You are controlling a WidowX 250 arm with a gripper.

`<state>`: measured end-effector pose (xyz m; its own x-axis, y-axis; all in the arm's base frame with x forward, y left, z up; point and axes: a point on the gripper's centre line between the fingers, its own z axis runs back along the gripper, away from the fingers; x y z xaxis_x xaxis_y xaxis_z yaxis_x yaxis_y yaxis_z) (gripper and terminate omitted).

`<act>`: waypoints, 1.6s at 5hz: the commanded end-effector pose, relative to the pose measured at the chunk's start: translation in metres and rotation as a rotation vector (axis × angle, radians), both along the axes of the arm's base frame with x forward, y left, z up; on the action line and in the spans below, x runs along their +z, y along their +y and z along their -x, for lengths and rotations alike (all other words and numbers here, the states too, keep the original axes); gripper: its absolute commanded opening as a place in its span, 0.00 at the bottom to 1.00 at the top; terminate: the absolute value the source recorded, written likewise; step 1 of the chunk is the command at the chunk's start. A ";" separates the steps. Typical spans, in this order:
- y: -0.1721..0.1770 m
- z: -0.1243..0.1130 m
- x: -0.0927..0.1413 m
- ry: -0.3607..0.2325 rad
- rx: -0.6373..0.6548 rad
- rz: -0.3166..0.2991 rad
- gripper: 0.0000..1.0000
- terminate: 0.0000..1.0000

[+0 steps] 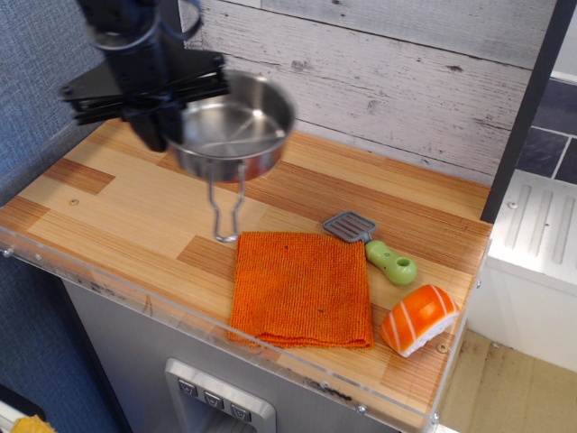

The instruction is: Place the pot on the outer front edge of the table.

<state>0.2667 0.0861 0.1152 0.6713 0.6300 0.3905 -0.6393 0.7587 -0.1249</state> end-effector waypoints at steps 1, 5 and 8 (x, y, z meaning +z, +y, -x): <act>0.034 0.011 -0.001 0.009 0.127 -0.038 0.00 0.00; 0.088 0.034 -0.041 0.072 0.308 -0.049 0.00 0.00; 0.099 0.040 -0.075 0.087 0.325 -0.034 0.00 0.00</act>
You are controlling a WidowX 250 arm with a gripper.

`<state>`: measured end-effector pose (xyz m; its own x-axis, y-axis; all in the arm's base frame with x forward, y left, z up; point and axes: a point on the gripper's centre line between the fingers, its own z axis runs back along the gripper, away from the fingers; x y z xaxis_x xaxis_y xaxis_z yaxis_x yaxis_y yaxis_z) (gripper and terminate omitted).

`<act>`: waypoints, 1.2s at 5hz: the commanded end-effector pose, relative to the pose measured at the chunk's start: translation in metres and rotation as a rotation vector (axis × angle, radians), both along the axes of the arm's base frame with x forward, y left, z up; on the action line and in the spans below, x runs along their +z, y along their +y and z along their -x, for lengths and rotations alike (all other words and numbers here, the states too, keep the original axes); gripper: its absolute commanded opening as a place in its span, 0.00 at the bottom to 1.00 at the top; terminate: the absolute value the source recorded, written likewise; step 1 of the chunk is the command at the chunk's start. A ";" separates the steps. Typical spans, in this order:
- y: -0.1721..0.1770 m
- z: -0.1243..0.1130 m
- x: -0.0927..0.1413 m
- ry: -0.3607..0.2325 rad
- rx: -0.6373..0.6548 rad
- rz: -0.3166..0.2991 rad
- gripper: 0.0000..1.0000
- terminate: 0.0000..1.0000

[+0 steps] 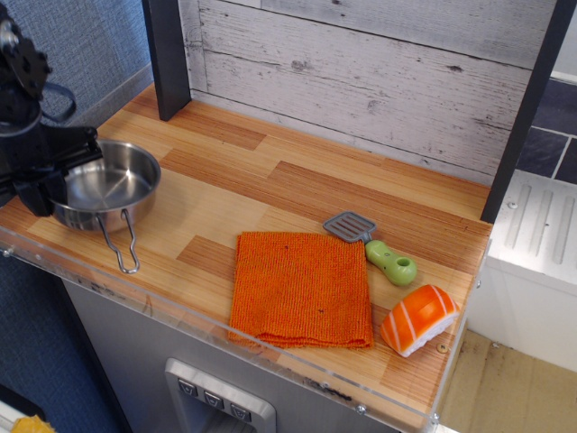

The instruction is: Place the pot on the outer front edge of the table.

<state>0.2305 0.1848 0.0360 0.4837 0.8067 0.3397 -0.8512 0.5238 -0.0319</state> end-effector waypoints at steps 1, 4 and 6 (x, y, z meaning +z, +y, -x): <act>0.001 0.006 -0.001 -0.069 0.014 -0.021 0.00 0.00; -0.010 0.005 0.000 -0.039 0.052 0.004 1.00 0.00; -0.014 0.001 0.003 -0.027 0.032 0.006 1.00 0.00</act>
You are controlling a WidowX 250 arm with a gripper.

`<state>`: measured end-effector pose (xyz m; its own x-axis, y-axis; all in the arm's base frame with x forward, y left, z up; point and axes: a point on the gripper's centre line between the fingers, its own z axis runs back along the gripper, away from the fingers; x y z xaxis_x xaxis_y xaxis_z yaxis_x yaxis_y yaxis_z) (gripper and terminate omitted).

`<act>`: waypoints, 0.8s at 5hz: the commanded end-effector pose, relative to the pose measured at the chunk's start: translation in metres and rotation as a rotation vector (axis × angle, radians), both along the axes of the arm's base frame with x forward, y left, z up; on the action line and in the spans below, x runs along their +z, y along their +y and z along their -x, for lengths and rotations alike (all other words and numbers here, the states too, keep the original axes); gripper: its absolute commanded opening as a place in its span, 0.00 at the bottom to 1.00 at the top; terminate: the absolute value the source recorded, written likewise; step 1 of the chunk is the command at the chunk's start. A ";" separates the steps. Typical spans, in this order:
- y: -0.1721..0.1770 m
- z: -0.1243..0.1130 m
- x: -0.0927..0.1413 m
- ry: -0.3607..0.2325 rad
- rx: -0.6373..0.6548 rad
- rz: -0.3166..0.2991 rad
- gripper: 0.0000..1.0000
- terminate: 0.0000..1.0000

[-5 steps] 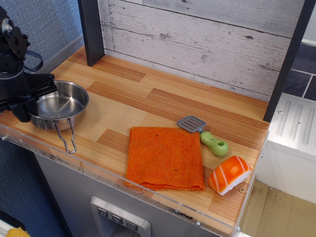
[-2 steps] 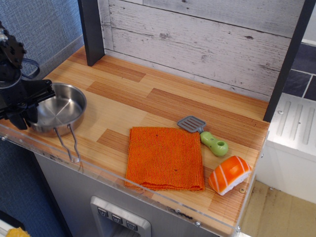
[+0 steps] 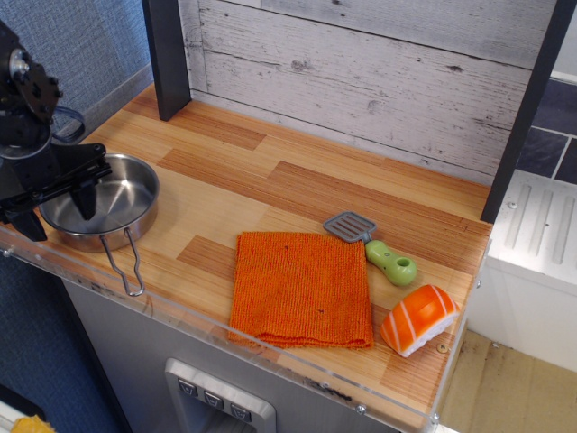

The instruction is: Place the pot on the outer front edge of the table.

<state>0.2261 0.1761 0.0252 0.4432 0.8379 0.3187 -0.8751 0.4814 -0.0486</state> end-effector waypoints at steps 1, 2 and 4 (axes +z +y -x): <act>-0.005 -0.007 0.033 -0.027 -0.018 -0.033 1.00 0.00; -0.010 -0.018 0.063 0.011 -0.091 -0.059 1.00 0.00; -0.021 -0.021 0.117 -0.053 -0.201 -0.139 1.00 0.00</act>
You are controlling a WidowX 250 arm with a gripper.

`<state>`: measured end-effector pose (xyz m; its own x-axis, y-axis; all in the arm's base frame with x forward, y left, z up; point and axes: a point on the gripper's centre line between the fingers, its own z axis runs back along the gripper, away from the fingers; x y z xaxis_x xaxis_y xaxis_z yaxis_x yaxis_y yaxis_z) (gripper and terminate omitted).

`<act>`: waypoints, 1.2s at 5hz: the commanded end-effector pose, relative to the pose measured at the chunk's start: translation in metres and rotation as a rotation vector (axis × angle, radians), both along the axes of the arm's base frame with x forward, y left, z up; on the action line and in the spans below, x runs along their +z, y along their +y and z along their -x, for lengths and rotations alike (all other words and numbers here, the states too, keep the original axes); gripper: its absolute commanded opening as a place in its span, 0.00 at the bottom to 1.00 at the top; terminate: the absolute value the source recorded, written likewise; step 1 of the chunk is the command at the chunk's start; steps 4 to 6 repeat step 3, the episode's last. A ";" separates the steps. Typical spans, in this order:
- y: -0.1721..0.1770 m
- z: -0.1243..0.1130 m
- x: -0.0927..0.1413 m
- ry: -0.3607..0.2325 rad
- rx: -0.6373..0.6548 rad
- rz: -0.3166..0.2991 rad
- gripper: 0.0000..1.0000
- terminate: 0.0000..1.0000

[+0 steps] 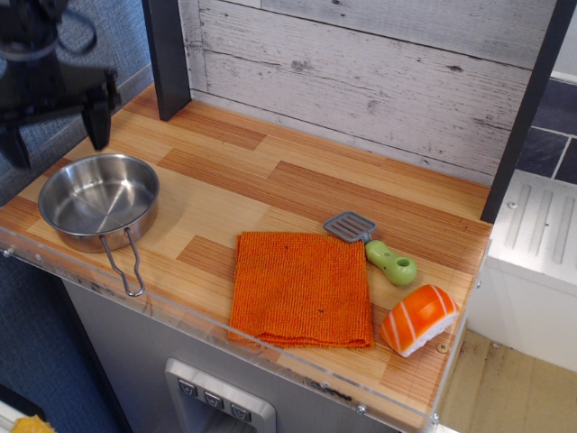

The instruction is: Place the pot on the outer front edge of the table.

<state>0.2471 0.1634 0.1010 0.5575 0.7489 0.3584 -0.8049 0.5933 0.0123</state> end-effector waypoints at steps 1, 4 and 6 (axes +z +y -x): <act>-0.008 0.000 0.041 -0.083 -0.074 -0.064 1.00 0.00; -0.008 0.000 0.041 -0.083 -0.074 -0.064 1.00 1.00; -0.008 0.000 0.041 -0.083 -0.074 -0.064 1.00 1.00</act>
